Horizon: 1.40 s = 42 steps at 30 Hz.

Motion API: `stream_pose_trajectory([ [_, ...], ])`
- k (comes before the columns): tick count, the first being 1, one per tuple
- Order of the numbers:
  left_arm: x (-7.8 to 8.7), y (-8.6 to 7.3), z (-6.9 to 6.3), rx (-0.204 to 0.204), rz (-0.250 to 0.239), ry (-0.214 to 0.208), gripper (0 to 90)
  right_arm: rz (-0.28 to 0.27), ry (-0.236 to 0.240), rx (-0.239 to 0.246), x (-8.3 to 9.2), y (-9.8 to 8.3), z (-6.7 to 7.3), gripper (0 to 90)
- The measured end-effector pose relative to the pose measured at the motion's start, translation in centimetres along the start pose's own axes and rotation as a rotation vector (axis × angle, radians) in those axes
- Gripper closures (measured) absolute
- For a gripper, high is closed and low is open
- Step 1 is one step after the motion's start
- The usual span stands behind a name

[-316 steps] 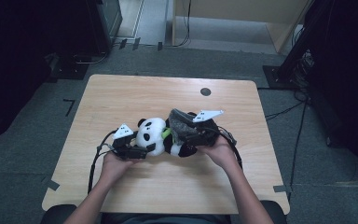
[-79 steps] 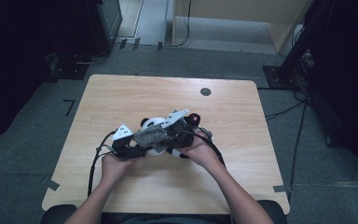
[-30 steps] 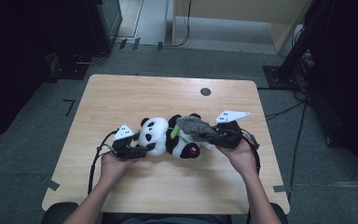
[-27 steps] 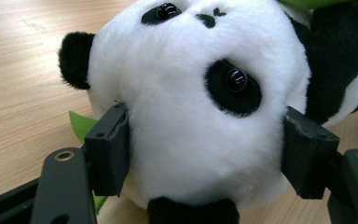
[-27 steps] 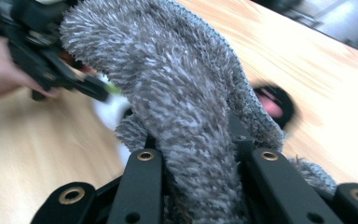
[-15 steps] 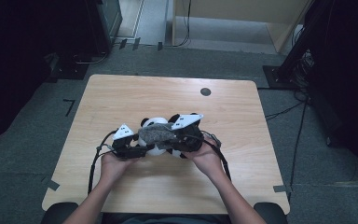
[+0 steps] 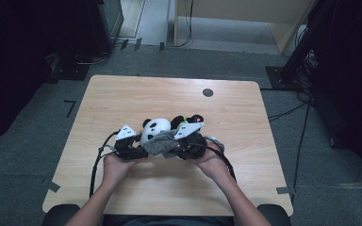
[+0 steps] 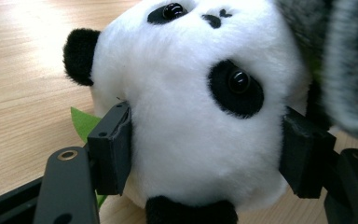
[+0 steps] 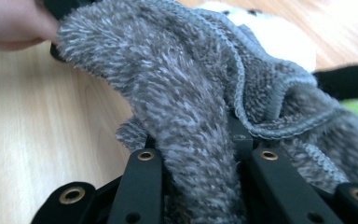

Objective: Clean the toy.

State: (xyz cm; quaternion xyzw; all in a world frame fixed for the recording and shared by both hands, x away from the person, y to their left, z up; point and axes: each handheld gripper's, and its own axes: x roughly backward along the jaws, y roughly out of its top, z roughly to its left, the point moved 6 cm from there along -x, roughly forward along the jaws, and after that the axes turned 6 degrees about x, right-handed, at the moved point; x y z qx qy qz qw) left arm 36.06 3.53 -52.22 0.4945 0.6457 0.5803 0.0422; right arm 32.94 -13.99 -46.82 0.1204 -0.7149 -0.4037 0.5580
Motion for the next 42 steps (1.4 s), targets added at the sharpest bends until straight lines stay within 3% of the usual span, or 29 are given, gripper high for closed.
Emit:
stream_pose_trajectory([
  [4, 0.0, 0.1, 0.1, 0.005, -0.005, -0.007, 30.0, 0.035, -0.004, -0.016, 1.0, -1.2, -0.6, 75.3],
  [9, -0.1, 0.0, 0.0, -0.013, -0.005, -0.007, 30.2, 0.021, 0.014, -0.060, 1.8, -2.4, -1.3, 75.4],
  [15, -0.1, 0.1, 0.0, -0.018, 0.001, -0.009, 30.3, 0.016, -0.020, -0.084, 2.9, -3.2, -2.3, 75.5],
  [18, -0.1, 0.1, 0.0, -0.019, 0.000, -0.009, 30.3, 0.010, -0.060, -0.129, 3.7, -3.8, -3.3, 75.4],
  [20, -0.1, 0.0, -0.1, -0.026, 0.001, -0.011, 30.2, -0.011, -0.040, -0.184, 4.1, -4.4, -4.0, 75.5],
  [22, -0.1, 0.0, -0.1, -0.026, 0.002, -0.010, 29.9, -0.026, -0.027, -0.199, 4.0, -4.7, -4.2, 75.5],
  [25, -0.1, 0.0, -0.1, -0.026, 0.002, -0.012, 29.9, -0.033, -0.041, -0.197, 4.1, -4.8, -4.6, 75.3],
  [28, -0.1, 0.0, -0.2, -0.033, 0.002, -0.012, 29.9, -0.047, -0.060, -0.239, 4.4, -5.3, -5.3, 75.3],
  [29, -0.1, 0.0, -0.2, -0.037, 0.004, -0.010, 29.8, -0.027, -0.104, -0.256, 4.7, -6.0, -5.9, 75.6],
  [30, -0.1, 0.0, -0.1, -0.029, 0.004, -0.009, 29.8, -0.027, -0.104, -0.256, 4.7, -6.0, -5.9, 75.6],
  [31, -0.1, 0.0, 0.0, -0.020, 0.001, -0.014, 29.8, 0.011, -0.137, -0.251, 4.7, -6.5, -6.3, 75.7],
  [33, -0.1, 0.0, 0.0, -0.021, 0.000, -0.019, 29.6, 0.050, -0.150, -0.272, 4.6, -7.6, -6.8, 75.7],
  [36, -0.1, 0.0, 0.1, -0.016, -0.002, -0.022, 29.4, 0.038, -0.140, -0.312, 4.7, -8.2, -7.3, 75.7],
  [42, -0.1, 0.0, 0.1, -0.019, -0.011, -0.029, 28.2, -0.008, -0.166, -0.318, 5.5, -7.7, -7.6, 75.4],
])
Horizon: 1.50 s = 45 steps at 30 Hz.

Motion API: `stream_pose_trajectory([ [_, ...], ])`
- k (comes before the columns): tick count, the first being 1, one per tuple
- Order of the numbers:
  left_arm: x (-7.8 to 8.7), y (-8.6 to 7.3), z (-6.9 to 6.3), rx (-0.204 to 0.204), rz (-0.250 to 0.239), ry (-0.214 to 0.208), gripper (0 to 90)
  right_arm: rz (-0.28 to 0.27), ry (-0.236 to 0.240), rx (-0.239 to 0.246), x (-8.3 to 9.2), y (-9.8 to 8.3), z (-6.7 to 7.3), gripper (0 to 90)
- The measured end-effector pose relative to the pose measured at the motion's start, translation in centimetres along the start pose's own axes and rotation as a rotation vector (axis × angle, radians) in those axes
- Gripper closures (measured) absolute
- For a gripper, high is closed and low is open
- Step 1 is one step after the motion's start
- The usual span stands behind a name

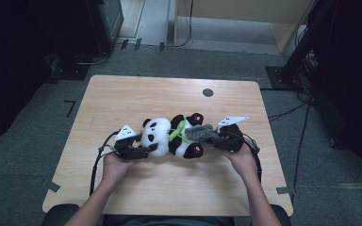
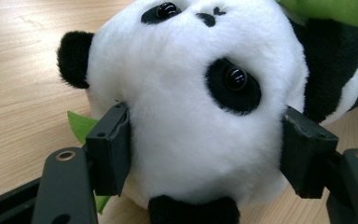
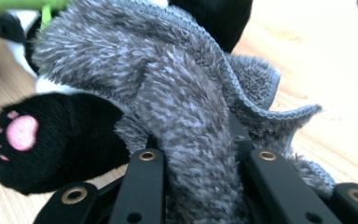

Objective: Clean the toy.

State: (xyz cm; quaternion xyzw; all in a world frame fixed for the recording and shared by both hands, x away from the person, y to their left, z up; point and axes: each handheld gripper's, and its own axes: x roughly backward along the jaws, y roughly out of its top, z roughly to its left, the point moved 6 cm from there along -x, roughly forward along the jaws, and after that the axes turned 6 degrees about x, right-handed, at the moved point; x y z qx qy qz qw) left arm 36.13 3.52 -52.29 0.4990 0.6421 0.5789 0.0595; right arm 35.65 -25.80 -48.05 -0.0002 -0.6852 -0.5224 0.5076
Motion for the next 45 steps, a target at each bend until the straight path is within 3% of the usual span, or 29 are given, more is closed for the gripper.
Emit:
stream_pose_trajectory([
  [2, 0.0, 0.0, 0.0, -0.005, 0.000, 0.000, 28.0, -0.027, -0.009, 0.006, 0.5, 0.5, 0.1, 75.2],
  [5, 0.0, 0.0, -0.1, -0.005, -0.001, 0.003, 28.0, -0.086, 0.017, -0.016, 1.3, 1.7, 0.9, 75.3],
  [12, 0.1, 0.2, -0.4, -0.002, 0.006, 0.015, 28.0, -0.163, 0.059, 0.038, 2.8, 5.0, 4.3, 75.3],
  [17, 0.1, 0.2, -0.5, -0.003, 0.012, 0.014, 27.9, -0.177, 0.094, 0.092, 2.9, 6.7, 7.1, 75.3],
  [22, 0.1, 0.2, -0.5, 0.001, 0.014, 0.011, 28.0, -0.171, 0.126, 0.137, 1.5, 7.8, 9.5, 75.3],
  [24, 0.2, 0.2, -0.5, 0.000, 0.016, 0.010, 28.0, -0.147, 0.139, 0.156, 0.5, 7.8, 10.3, 75.2],
  [25, 0.2, 0.2, -0.5, 0.001, 0.016, 0.010, 28.0, -0.117, 0.127, 0.197, -0.8, 7.6, 11.0, 75.2],
  [29, 0.2, 0.2, -0.4, -0.002, 0.020, 0.010, 28.1, -0.091, 0.137, 0.210, -2.5, 7.2, 11.9, 75.2],
  [32, 0.2, 0.2, -0.5, 0.004, 0.019, 0.010, 28.1, -0.085, 0.110, 0.226, -3.8, 6.9, 12.2, 75.1],
  [41, 0.2, 0.1, -0.5, -0.001, 0.027, 0.018, 28.6, -0.136, 0.053, 0.258, -5.8, 5.2, 12.8, 74.9],
  [45, 0.2, 0.1, -0.5, -0.013, 0.032, 0.025, 29.1, -0.126, 0.034, 0.272, -6.1, 4.6, 13.1, 75.2],
])
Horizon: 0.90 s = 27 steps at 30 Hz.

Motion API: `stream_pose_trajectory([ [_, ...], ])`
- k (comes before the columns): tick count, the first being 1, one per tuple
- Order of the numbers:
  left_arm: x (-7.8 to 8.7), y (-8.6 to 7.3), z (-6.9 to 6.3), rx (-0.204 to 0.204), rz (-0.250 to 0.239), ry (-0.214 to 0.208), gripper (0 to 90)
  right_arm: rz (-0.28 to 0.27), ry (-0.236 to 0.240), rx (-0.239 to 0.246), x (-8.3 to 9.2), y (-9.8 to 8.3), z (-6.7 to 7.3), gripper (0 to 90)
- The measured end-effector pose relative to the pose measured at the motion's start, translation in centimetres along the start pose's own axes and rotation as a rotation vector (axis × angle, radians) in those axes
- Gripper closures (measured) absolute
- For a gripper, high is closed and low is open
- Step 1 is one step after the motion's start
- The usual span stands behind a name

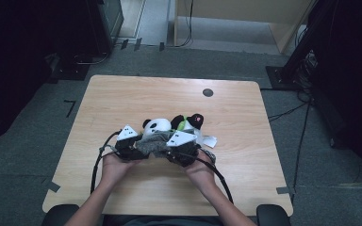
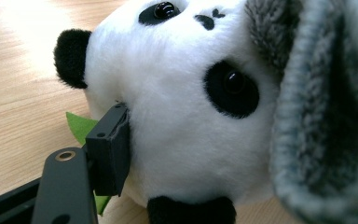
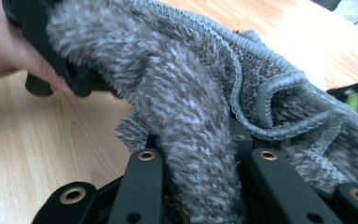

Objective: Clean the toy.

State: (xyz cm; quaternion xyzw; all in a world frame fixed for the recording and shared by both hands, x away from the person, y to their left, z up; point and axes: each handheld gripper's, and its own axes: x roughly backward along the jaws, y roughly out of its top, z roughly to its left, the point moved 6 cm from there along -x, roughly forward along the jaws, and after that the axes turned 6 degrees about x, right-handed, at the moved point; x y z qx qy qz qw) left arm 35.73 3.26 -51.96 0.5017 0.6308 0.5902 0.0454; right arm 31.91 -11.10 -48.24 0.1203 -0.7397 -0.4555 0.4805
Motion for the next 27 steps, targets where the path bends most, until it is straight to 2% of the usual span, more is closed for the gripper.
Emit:
stream_pose_trajectory([
  [4, 0.0, 0.0, 0.0, -0.004, 0.001, 0.004, 29.4, 0.016, 0.013, -0.009, -0.2, -0.7, 0.4, 75.6],
  [6, 0.0, 0.0, 0.0, 0.001, -0.002, 0.001, 29.5, 0.040, 0.014, -0.002, -0.4, -1.3, 1.0, 75.6],
  [10, 0.0, 0.0, 0.1, 0.001, -0.001, -0.002, 29.5, 0.049, 0.000, 0.021, -0.6, -2.0, 1.5, 75.6],
  [11, 0.0, 0.0, 0.1, 0.003, -0.001, -0.003, 29.5, 0.052, 0.005, 0.011, -0.6, -2.2, 1.6, 75.6],
  [16, 0.0, 0.0, 0.1, 0.010, 0.000, -0.005, 29.6, 0.084, 0.045, -0.009, -0.3, -3.3, 1.4, 75.7],
  [22, 0.0, 0.0, 0.1, 0.011, 0.005, -0.004, 30.5, 0.122, 0.055, 0.016, 0.2, -4.2, 1.5, 75.7],
  [27, 0.0, 0.1, 0.2, 0.016, 0.011, -0.007, 30.8, 0.124, 0.072, 0.017, 0.6, -4.8, 1.4, 75.8],
])
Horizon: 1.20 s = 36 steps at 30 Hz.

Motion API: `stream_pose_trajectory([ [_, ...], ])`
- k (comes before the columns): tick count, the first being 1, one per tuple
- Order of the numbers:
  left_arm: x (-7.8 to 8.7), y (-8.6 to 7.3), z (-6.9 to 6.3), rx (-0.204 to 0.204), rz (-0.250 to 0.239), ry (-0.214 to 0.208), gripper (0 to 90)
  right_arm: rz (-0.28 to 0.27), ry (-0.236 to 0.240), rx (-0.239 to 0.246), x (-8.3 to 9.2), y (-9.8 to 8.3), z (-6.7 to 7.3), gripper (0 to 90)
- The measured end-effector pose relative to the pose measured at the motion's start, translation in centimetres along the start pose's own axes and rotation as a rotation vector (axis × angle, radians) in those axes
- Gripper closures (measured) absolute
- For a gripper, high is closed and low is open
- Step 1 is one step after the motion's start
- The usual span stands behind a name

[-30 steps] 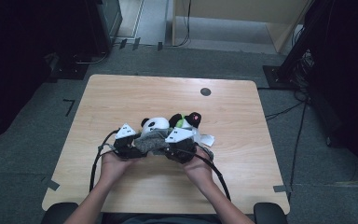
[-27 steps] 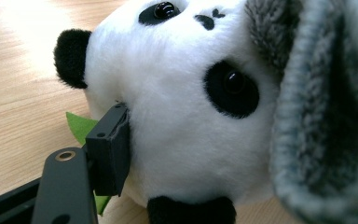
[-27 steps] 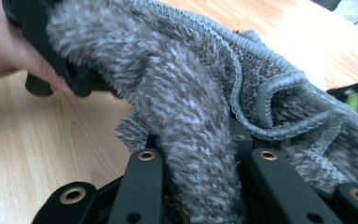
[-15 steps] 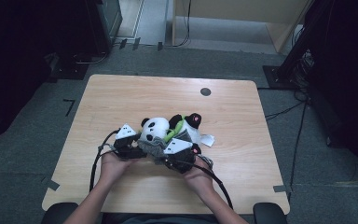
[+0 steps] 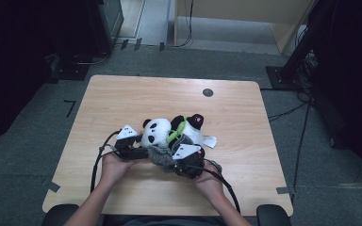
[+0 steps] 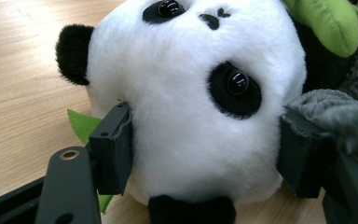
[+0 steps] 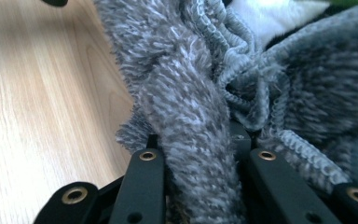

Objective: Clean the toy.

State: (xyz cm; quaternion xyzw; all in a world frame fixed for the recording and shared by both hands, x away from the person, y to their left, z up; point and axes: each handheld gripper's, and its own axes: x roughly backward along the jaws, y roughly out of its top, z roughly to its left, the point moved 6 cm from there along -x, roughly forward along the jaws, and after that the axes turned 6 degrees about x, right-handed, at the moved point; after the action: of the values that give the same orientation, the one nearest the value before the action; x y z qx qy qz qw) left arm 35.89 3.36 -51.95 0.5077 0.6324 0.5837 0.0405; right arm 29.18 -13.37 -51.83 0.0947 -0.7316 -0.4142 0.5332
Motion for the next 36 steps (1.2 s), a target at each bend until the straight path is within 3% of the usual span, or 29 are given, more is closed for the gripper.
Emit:
stream_pose_trajectory([
  [8, 0.0, 0.1, 0.2, 0.014, 0.012, -0.007, 31.5, 0.026, 0.032, -0.033, 1.2, -1.4, -0.3, 75.9],
  [19, 0.0, 0.2, 0.1, -0.028, 0.040, 0.007, 31.9, 0.068, 0.037, -0.082, 2.8, -3.3, -0.9, 75.8],
  [29, 0.0, 0.2, 0.1, -0.023, 0.035, 0.004, 31.8, 0.090, -0.005, -0.171, 5.4, -5.2, -2.3, 75.7],
  [36, -0.1, 0.2, 0.1, -0.015, 0.027, 0.003, 31.8, 0.044, -0.041, -0.224, 7.0, -5.4, -4.0, 75.3],
])
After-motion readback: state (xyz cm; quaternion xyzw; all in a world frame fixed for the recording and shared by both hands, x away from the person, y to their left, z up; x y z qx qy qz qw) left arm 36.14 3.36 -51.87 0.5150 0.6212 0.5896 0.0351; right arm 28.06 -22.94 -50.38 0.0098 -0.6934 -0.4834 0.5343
